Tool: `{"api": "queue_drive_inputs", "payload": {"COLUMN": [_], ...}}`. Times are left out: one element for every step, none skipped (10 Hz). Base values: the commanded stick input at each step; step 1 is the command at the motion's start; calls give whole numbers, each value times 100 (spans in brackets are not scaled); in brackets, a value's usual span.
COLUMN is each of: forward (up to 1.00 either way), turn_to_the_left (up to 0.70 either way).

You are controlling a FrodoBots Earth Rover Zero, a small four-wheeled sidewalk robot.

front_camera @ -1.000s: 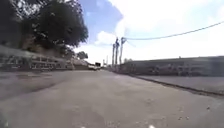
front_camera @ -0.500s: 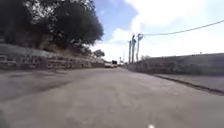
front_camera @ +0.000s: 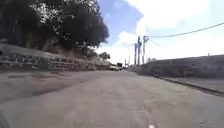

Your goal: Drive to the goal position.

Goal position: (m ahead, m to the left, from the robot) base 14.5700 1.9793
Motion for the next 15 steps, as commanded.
{"api": "queue_drive_inputs", "payload": {"forward": [70,70,70,70,70,70,70,70,70,70,70,70,70,70,70], "turn_to_the_left": [-27,-27,-27,-12,0,0,0,0,0,0,0,0,0,-16,-19]}}
